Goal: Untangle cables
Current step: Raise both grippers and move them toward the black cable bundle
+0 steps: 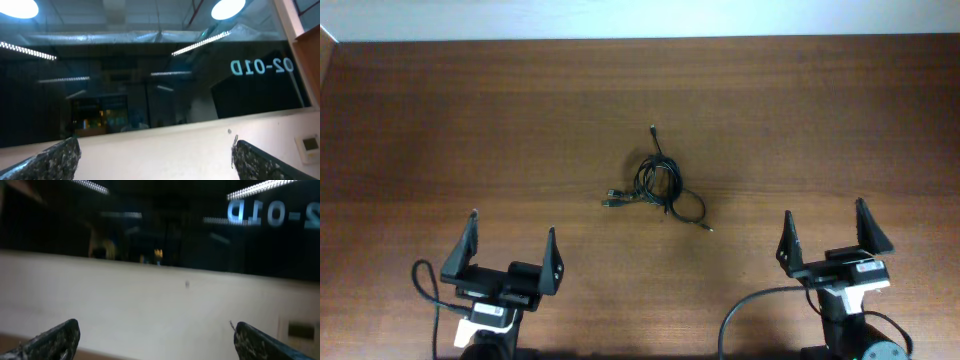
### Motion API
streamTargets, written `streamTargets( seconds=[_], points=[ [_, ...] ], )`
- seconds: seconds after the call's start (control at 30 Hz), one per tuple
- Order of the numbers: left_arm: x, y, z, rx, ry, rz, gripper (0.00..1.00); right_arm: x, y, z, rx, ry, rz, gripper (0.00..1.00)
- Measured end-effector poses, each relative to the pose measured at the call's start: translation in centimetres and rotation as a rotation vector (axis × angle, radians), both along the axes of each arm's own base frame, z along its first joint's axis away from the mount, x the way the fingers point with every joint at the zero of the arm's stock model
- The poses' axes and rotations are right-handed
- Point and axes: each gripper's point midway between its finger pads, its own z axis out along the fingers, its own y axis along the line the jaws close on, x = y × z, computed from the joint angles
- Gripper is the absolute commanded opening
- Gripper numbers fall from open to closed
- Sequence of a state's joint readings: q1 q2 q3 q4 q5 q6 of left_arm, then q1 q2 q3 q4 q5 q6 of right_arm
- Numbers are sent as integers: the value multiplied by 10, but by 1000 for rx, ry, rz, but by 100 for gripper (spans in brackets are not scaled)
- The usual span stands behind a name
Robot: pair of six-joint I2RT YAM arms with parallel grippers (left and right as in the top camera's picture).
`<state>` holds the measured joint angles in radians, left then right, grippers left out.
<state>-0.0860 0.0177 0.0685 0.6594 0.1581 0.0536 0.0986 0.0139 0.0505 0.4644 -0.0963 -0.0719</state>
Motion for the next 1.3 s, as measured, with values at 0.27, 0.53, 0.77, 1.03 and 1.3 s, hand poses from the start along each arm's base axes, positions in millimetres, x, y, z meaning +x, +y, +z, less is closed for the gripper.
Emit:
streamTargets(
  seconds=[0.27, 0.53, 0.77, 1.03, 1.3],
  points=[
    [-46, 2, 87, 23, 23, 2, 99, -79, -3, 133, 6, -247, 19, 98],
    [-41, 12, 174, 105, 414, 93, 99, -106, -9, 199, -11, 6, 5, 98],
    [54, -15, 137, 207, 957, -35, 99, -22, 1, 187, -18, 437, 28, 98],
    [117, -48, -28, 228, 1712, -271, 99, 75, 43, 36, -22, 1152, 215, 99],
    [142, -52, -120, 206, 2089, -314, 15, 92, 71, -67, 59, 1625, 370, 98]
  ],
)
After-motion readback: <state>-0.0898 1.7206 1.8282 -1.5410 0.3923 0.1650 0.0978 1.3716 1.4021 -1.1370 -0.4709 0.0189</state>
